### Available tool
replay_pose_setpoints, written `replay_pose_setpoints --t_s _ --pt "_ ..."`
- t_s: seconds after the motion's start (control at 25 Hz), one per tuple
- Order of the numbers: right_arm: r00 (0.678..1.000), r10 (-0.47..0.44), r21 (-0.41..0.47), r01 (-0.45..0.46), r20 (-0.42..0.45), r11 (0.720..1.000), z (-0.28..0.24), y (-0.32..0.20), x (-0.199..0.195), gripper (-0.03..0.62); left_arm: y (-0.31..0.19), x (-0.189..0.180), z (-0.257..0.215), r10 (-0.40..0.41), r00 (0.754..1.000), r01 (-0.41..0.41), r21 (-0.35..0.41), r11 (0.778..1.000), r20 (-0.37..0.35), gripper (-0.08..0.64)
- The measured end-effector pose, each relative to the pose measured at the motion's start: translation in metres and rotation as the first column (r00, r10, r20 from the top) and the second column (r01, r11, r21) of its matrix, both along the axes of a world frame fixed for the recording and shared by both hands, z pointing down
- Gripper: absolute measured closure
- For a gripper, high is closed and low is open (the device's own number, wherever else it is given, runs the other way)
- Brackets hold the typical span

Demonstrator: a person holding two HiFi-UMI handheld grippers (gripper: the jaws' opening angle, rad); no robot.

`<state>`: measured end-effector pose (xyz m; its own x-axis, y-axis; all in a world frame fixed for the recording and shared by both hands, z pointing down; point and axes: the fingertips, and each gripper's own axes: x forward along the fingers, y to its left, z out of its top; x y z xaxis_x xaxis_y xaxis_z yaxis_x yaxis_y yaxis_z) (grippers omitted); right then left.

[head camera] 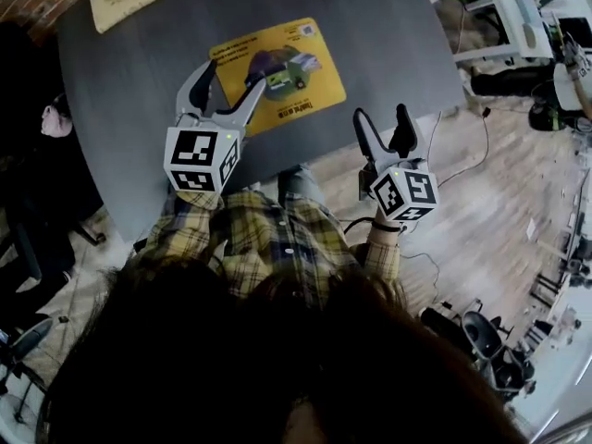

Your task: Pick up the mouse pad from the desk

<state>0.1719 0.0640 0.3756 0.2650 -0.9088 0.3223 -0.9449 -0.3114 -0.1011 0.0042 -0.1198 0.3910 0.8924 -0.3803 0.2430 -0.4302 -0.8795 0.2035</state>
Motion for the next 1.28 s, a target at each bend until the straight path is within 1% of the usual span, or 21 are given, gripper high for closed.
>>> replay_pose_setpoints --t_s 0.16,0.28,0.44,0.6,0.88,0.96,1.04,1.12,1.28 --pt "0.992 -0.128 -0.002 0.128 0.004 0.992 0.0 -0.027 0.034 0.216 -0.006 0.018 -0.003 -0.116 0.993 0.116 0.009 0.993 0.007 0.222" --pt "0.973 -0.232 0.0 0.232 0.011 0.973 -0.002 -0.046 0.056 0.216 -0.006 0.028 -0.006 -0.209 0.978 0.208 0.017 0.978 0.02 0.222" --pt "0.926 -0.377 0.004 0.377 0.02 0.926 0.0 -0.073 0.073 0.216 -0.002 0.027 -0.009 -0.35 0.936 0.349 0.033 0.937 0.036 0.222" --pt "0.875 -0.484 0.012 0.484 0.033 0.875 0.004 -0.091 0.076 0.216 0.006 0.02 -0.009 -0.451 0.891 0.448 0.049 0.892 0.053 0.222" --pt "0.803 -0.593 0.024 0.593 0.064 0.805 0.015 -0.112 0.067 0.216 0.013 0.006 -0.01 -0.553 0.829 0.549 0.065 0.833 0.079 0.222" --pt "0.786 -0.614 0.024 0.614 0.069 0.789 0.017 -0.117 0.062 0.216 0.012 0.004 -0.011 -0.57 0.818 0.566 0.068 0.822 0.081 0.222" --pt "0.776 -0.626 0.023 0.626 0.072 0.779 0.019 -0.122 0.06 0.218 0.011 0.004 -0.01 -0.577 0.813 0.573 0.07 0.817 0.081 0.222" --pt "0.772 -0.631 0.02 0.631 0.072 0.775 0.021 -0.126 0.059 0.217 0.008 0.005 -0.009 -0.577 0.813 0.573 0.07 0.817 0.082 0.222" --pt "0.779 -0.623 0.016 0.624 0.073 0.781 0.022 -0.133 0.059 0.218 -0.001 0.007 -0.007 -0.564 0.822 0.56 0.07 0.826 0.081 0.222"
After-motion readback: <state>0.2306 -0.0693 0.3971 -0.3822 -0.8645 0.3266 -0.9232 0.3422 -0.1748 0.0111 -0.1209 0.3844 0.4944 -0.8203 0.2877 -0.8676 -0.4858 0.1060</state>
